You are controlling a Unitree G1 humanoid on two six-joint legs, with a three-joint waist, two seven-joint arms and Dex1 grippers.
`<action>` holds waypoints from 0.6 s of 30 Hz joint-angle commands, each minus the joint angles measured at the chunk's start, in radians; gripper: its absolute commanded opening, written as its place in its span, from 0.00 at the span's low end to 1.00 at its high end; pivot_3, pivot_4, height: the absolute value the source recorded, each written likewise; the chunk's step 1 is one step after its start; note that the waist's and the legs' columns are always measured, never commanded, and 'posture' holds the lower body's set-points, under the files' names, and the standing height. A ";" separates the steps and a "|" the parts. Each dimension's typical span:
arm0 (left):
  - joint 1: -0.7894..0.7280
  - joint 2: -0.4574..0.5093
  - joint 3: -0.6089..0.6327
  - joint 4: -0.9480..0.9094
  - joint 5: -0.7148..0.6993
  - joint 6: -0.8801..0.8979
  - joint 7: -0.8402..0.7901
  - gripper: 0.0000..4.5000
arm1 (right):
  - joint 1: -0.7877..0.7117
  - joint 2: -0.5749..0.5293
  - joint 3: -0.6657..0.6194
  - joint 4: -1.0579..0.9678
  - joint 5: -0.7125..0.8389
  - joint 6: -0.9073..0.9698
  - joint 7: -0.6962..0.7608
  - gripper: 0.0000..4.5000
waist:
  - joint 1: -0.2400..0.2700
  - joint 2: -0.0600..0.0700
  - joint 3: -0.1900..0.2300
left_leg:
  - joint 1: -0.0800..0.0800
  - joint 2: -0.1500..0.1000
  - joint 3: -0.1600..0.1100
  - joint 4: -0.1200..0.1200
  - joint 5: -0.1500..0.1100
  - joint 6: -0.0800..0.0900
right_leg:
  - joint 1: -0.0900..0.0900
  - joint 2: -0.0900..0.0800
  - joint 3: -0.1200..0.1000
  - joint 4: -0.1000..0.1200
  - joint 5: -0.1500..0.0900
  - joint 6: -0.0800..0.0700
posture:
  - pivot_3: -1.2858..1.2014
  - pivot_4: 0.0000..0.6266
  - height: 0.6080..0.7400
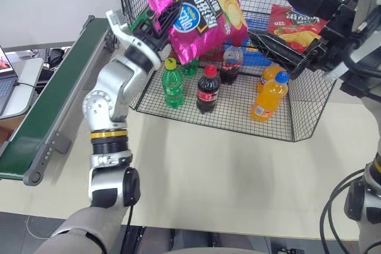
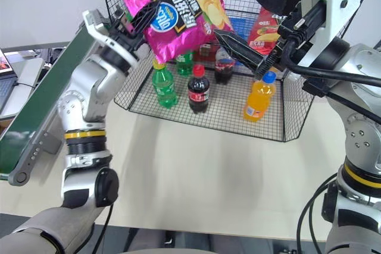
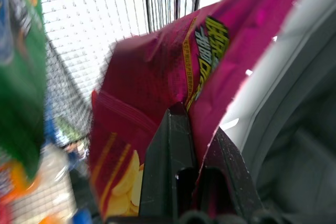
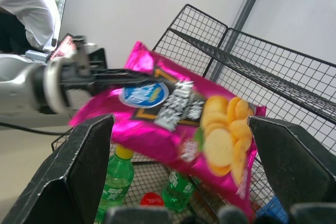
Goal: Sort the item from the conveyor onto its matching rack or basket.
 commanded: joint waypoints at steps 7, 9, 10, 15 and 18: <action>-0.095 -0.168 0.078 0.080 0.106 -0.164 0.074 0.00 | -0.021 -0.048 -0.054 -0.042 0.047 0.011 -0.047 1.00 | 0.003 0.000 0.000 | -0.001 0.000 0.000 0.003 0.000 0.000 | 0.000 0.001 0.000 0.000 0.000 0.000 | 0.52 0.24 1.00; -0.105 -0.186 0.088 0.101 0.128 -0.183 0.109 0.00 | -0.020 -0.051 -0.057 -0.042 0.056 0.012 -0.054 1.00 | 0.003 0.000 0.000 | -0.001 0.000 0.000 0.003 0.000 0.000 | 0.000 0.001 0.001 0.000 0.000 0.001 | 0.52 0.24 1.00; -0.104 -0.192 0.072 0.117 0.155 -0.171 0.140 0.00 | -0.019 -0.052 -0.060 -0.041 0.060 0.013 -0.058 1.00 | 0.004 0.000 0.000 | -0.001 0.000 0.000 0.003 0.000 0.000 | 0.000 0.001 0.001 0.000 0.000 0.001 | 0.52 0.24 1.00; -0.121 -0.235 0.080 0.146 0.253 -0.217 0.253 0.00 | -0.020 -0.056 -0.065 -0.034 0.071 0.015 -0.067 1.00 | 0.010 0.000 0.000 | -0.001 -0.001 0.000 0.004 0.000 0.000 | 0.001 0.001 0.001 0.000 -0.001 0.002 | 0.52 0.24 1.00; -0.142 -0.247 0.085 0.156 0.274 -0.221 0.249 0.00 | -0.020 -0.058 -0.067 -0.029 0.074 0.012 -0.071 1.00 | 0.010 0.000 0.000 | -0.001 -0.001 0.000 0.004 0.000 0.000 | 0.001 0.001 0.002 0.000 -0.001 0.002 | 0.52 0.24 1.00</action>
